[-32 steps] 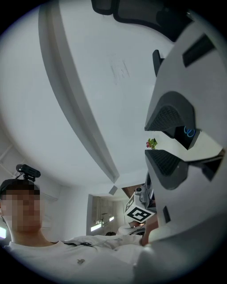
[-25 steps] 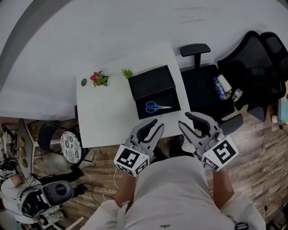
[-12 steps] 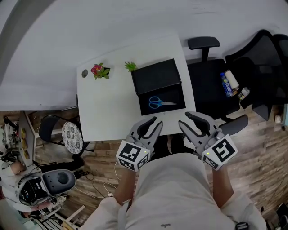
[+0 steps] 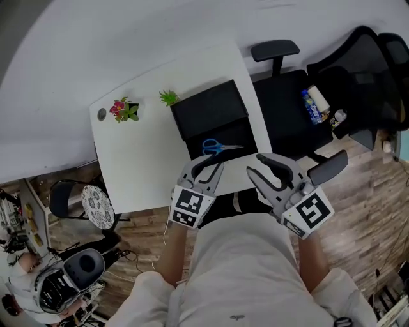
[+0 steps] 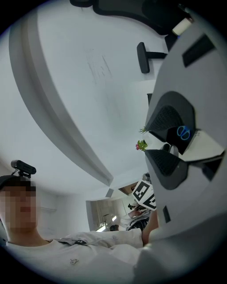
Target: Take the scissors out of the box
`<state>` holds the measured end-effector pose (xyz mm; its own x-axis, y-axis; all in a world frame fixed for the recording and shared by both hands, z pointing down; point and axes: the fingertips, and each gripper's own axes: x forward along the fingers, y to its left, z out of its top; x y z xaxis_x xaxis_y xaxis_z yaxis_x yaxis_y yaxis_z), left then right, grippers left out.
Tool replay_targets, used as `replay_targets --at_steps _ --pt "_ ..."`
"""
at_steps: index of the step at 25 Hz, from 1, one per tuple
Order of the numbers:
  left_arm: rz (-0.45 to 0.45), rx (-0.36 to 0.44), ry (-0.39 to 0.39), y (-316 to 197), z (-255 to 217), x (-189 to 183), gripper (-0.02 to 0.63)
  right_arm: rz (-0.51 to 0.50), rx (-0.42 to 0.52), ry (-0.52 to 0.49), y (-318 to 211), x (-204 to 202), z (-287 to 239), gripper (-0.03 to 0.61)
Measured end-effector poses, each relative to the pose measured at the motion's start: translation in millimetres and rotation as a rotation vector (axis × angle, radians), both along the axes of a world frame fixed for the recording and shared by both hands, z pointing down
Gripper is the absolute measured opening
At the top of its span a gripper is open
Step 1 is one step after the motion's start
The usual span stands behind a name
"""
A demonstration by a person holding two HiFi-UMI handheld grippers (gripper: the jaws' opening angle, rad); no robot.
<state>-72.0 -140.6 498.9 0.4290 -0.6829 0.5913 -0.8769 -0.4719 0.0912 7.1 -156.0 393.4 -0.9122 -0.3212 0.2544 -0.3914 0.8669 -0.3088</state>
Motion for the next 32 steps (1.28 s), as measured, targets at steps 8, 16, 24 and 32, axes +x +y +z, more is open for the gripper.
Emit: replay_targets --at_steps 8,16,24,32 --pt "0.136 -0.073 -0.159 -17 38 -15 0.113 0.064 -0.031 0.041 -15 -1 11 0.138" --pt "0.248 -0.192 -0.239 -18 81 -22 0.118 0.112 -0.058 0.073 -15 -4 21 0.138" --pt "0.372 -0.235 -0.34 -17 106 -27 0.118 0.156 -0.087 0.095 -12 -5 31 0.137" --pt "0.554 -0.27 -0.499 -14 137 -23 0.118 0.198 -0.116 0.098 -13 -4 38 0.137"
